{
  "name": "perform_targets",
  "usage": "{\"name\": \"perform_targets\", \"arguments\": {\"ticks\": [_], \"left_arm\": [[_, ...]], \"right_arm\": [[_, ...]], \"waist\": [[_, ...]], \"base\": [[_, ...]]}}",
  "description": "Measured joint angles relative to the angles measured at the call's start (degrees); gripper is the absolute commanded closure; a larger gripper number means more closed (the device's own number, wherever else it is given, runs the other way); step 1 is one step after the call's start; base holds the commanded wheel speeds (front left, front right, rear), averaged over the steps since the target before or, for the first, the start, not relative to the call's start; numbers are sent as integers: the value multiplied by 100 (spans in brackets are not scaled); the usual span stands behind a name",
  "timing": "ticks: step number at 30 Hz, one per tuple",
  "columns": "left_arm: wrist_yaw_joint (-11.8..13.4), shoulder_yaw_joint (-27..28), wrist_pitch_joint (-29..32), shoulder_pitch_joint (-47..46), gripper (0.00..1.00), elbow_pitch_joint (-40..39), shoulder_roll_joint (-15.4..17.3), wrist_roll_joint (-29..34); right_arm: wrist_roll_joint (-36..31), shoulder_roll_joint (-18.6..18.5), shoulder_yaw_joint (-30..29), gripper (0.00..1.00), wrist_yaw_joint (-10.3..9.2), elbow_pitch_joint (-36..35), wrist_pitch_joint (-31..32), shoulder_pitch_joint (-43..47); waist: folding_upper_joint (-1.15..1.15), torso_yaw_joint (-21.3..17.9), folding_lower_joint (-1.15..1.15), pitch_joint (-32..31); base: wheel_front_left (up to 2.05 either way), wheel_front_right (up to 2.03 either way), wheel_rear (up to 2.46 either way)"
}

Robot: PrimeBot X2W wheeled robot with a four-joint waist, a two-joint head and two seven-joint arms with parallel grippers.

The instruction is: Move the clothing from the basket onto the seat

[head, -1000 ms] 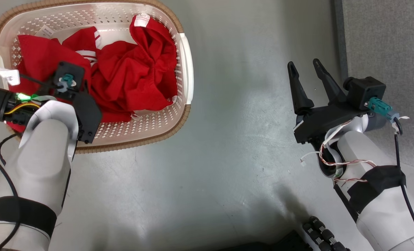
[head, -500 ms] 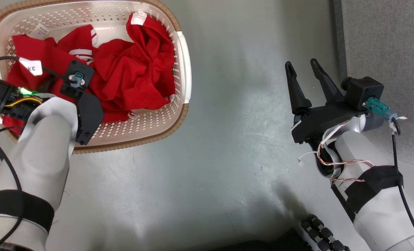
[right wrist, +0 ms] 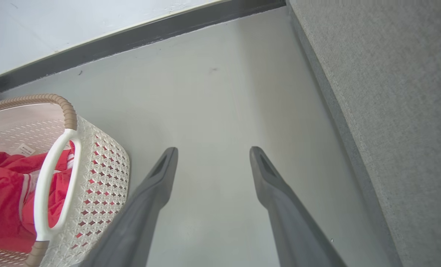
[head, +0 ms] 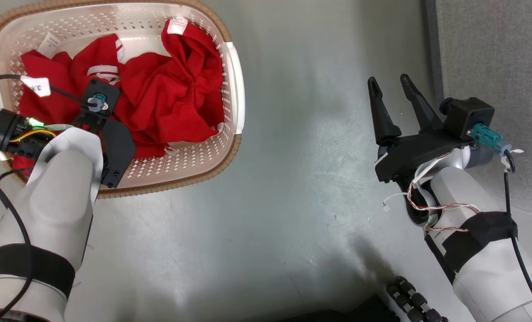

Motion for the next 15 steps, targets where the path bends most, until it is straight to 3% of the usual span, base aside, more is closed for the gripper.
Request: {"name": "perform_targets", "arguments": {"ticks": [7, 15], "left_arm": [[-32, 229, -290, 43, 100, -19, -276, -293], [-179, 422, -730, 260, 100, -23, -337, -575]], "right_arm": [[-40, 3, -90, 0, 8, 49, 0, 1], [-90, 0, -118, 0, 100, 98, 0, 12]], "waist": [[0, 22, 0, -126], [-1, 72, -1, -331]], "base": [[0, 0, 0], [0, 0, 0]]}}
